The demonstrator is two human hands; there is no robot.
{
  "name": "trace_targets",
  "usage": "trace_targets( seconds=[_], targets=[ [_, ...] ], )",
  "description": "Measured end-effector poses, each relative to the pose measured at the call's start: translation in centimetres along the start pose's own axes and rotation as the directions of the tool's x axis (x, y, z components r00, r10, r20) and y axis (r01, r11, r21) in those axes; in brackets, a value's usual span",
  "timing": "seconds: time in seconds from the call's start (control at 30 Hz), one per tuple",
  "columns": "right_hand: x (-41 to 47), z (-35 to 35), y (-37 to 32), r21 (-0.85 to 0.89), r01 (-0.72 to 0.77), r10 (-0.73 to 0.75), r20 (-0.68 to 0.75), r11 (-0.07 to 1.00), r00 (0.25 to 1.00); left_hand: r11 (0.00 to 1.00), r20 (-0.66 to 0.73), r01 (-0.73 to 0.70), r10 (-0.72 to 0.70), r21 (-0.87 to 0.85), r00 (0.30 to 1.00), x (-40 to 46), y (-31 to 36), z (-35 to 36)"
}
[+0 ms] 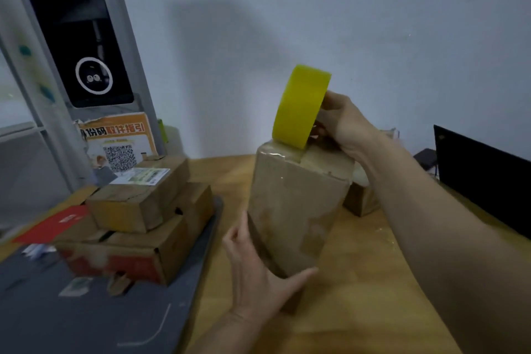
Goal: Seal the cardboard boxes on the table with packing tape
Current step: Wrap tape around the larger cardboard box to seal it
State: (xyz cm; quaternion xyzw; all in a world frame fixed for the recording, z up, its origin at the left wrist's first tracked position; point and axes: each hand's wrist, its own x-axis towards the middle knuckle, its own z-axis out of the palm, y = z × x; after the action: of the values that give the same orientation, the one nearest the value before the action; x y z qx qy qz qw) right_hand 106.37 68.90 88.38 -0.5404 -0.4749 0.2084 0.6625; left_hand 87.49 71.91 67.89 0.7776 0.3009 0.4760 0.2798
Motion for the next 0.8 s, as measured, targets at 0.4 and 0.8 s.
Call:
trace_targets(
  seconds=[0.4,0.8],
  targets=[
    [-0.2,0.2,0.5,-0.101,0.079,-0.089,-0.100,0.992,0.991,0.995,0.523,-0.037,0.078,-0.089,0.849,15.9,11.4,-5.3],
    [1.9,1.4,1.8,-0.486,-0.114,-0.017,-0.257,0.866,0.966,0.864,0.671,0.407,-0.113,-0.298,0.732,16.4,8.5,-6.7]
  ],
)
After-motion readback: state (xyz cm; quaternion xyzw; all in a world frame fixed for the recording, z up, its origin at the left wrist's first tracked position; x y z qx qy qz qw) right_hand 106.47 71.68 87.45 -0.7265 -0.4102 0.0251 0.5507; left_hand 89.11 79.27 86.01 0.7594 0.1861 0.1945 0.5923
